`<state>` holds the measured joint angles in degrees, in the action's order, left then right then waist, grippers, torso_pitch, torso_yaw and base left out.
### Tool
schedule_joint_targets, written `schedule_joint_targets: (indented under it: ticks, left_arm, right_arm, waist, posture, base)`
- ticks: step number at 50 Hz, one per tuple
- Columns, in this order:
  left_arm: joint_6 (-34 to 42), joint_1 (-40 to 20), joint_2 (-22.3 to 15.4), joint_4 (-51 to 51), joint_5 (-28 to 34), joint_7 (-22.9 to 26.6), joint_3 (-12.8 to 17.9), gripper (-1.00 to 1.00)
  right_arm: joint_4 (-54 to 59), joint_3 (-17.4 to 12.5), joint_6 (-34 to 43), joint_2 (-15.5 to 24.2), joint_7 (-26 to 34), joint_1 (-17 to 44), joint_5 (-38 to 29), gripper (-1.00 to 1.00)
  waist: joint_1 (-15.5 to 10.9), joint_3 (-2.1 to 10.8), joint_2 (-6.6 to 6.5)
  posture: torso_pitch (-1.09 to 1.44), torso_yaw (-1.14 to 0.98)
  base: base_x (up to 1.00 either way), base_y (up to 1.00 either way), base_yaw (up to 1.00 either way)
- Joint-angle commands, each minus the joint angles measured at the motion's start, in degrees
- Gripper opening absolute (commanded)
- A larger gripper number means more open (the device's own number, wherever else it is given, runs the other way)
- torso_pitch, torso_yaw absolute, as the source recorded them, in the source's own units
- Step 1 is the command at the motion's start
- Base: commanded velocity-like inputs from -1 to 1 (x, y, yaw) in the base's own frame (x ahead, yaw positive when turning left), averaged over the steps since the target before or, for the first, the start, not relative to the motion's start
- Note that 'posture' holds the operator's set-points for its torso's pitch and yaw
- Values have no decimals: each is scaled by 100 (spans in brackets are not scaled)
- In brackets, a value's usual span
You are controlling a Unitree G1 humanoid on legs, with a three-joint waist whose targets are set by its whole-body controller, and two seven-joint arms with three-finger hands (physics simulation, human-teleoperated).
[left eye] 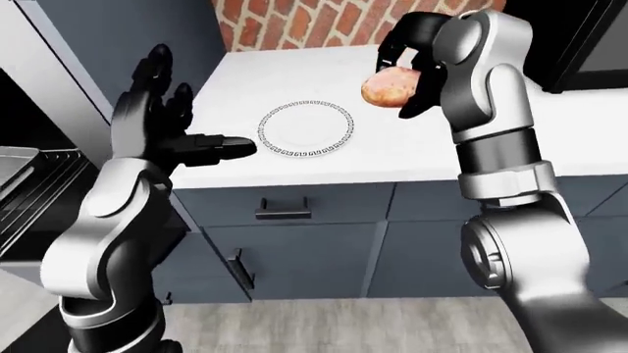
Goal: Place the sweet potato on the rack of the oven.
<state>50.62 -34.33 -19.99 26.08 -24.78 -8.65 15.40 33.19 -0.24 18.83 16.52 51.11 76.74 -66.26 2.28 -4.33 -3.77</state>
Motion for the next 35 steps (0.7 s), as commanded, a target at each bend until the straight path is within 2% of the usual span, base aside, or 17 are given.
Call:
schedule_joint_targets:
  ticks: [1, 6, 16, 17, 20, 22, 24, 26, 27, 29, 31, 32, 35]
  left_arm:
    - [-135, -167, -68, 160, 7, -10, 66, 100]
    - [-91, -163, -73, 211, -15, -27, 69, 100]
    - [-113, -177, -76, 171, 6, -5, 49, 100]
    - [-55, -170, -82, 225, -14, -16, 67, 100]
    - [-38, -182, -78, 232, -15, -24, 61, 100]
    - [-60, -175, -81, 213, -4, -9, 59, 100]
    - [-59, -172, -79, 214, -2, -5, 61, 100]
    - [-94, -160, -77, 187, 15, 9, 55, 100]
    - [-94, -164, -76, 184, 16, 9, 55, 100]
    - [-89, -171, -75, 182, 16, 11, 58, 100]
    - [-90, -167, -76, 184, 17, 14, 60, 100]
    - [-95, -170, -78, 174, 20, 18, 60, 100]
    - [-161, -159, -78, 115, 45, 47, 52, 100]
  right_arm:
    - [-214, -46, -37, 59, -105, 264, -8, -100]
    - [-199, -36, -59, 58, -99, 287, -11, -100]
    - [-155, -32, -122, 43, -266, 212, 5, -100]
    - [-251, -10, -89, 35, -228, 149, -40, -100]
    - [-242, -17, -105, 27, -228, 147, -49, -100]
    - [-238, -8, -130, 20, -250, 115, -72, -100]
    - [-252, -14, -126, 8, -247, 101, -80, -100]
    - [-216, -21, -139, 7, -270, 121, -77, -100]
    - [-203, -22, -146, 4, -281, 123, -75, -100]
    - [-211, -16, -163, -1, -290, 87, -76, -100]
    - [-231, -10, -156, -9, -268, 85, -89, -100]
    - [-203, -13, -165, -14, -285, 93, -84, -100]
    - [-155, -12, -177, -34, -332, 102, -80, -100]
  waist:
    - [-1, 174, -16]
    - [-109, 224, 149]
    - [-190, 280, 152]
    - [-356, 453, 94]
    - [-281, 336, 181]
    - [-251, 347, 283]
    - [-273, 335, 483]
    - [-305, 369, 471]
    - [-347, 377, 523]
    - [-369, 412, 506]
    - [-378, 378, 433]
    - [-373, 328, 377]
    - [-366, 296, 178]
  posture:
    - [0, 0]
    - [0, 0]
    - [0, 0]
    - [0, 0]
    - [0, 0]
    - [0, 0]
    - [0, 0]
    - [0, 0]
    - [0, 0]
    - [0, 0]
    - [0, 0]
    - [0, 0]
    - [0, 0]
  base:
    - [0, 0, 0]
    - [0, 0, 0]
    - [0, 0, 0]
    - [-2, 0, 100]
    - [-2, 0, 100]
    - [-2, 0, 100]
    - [-2, 0, 100]
    - [-1, 0, 100]
    - [-3, 0, 100]
    - [-3, 0, 100]
    - [-4, 0, 100]
    - [-5, 0, 100]
    - [-4, 0, 100]
